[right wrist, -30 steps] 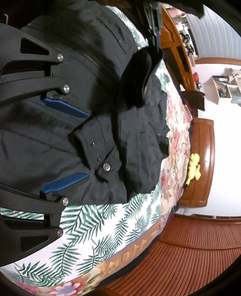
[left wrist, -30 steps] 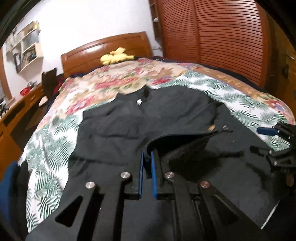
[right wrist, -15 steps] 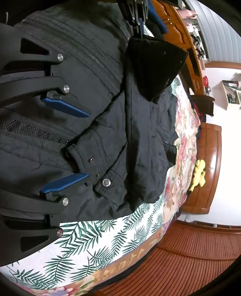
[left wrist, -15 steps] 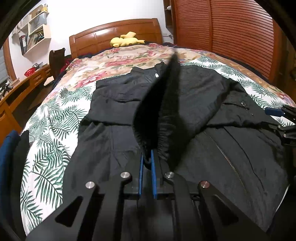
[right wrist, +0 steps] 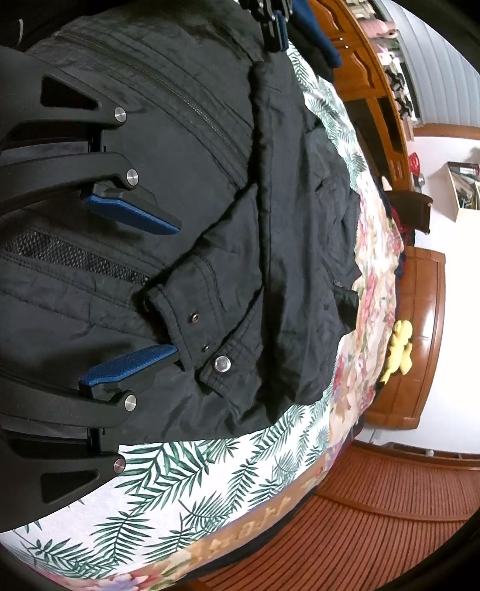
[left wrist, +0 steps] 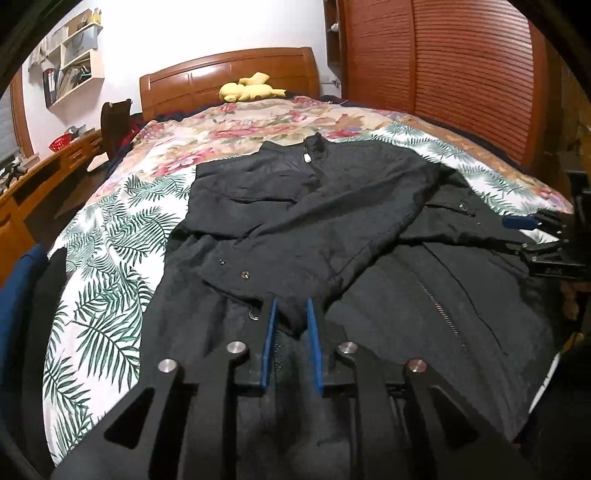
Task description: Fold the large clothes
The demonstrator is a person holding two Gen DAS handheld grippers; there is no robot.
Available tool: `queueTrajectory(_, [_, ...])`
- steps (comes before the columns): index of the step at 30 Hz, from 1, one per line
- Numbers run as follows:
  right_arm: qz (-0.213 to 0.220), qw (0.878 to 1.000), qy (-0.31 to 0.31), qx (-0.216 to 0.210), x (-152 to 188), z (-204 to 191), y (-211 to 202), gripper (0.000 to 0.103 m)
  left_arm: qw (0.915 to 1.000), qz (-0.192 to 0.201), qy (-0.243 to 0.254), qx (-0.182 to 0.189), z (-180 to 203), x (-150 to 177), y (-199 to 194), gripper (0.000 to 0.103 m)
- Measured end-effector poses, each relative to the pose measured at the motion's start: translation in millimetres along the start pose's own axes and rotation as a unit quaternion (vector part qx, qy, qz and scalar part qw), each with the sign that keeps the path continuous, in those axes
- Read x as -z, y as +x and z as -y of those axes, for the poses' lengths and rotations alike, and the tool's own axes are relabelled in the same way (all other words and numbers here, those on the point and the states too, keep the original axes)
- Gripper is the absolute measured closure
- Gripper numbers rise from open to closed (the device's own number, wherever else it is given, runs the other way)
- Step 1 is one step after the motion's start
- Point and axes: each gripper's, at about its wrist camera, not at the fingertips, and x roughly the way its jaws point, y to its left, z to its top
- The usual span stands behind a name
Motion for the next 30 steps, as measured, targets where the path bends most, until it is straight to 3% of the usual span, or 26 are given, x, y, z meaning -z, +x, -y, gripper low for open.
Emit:
queueTrajectory(2, [-0.001,1.0,0.001,0.001,0,0,0,0.039,0.9999,0.002,0.001,0.011,-1,0,-2,0.076])
queueTrajectory(5, [-0.005,1.0,0.001,0.001,0,-2,2,0.039,1.0,-0.002,0.003,0.009,-3,2,2,0.073])
queueTrajectory(15, [-0.01,1.0,0.0,0.0,0,-3,7,0.039,0.9979,-0.052,-0.034,0.018,-7,6,39,0.072])
queueTrajectory(20, [-0.016,1.0,-0.008,0.001,0,-8,12,0.039,0.9965,-0.049,-0.047,0.048,-9,2,45,0.073])
queueTrajectory(21, [-0.017,1.0,-0.009,0.002,0,-9,13,0.039,0.9969,-0.047,-0.044,0.044,-9,2,46,0.076])
queueTrajectory(23, [-0.019,1.0,-0.011,0.002,0,-10,15,0.039,0.9974,-0.047,-0.034,0.043,-6,1,46,0.097])
queueTrajectory(24, [-0.019,1.0,-0.012,0.003,0,-10,15,0.039,0.9975,-0.044,-0.032,0.045,-4,1,43,0.1])
queueTrajectory(30, [-0.019,1.0,-0.006,0.0,1,-8,16,0.039,0.9976,-0.022,-0.015,0.064,12,2,9,0.101])
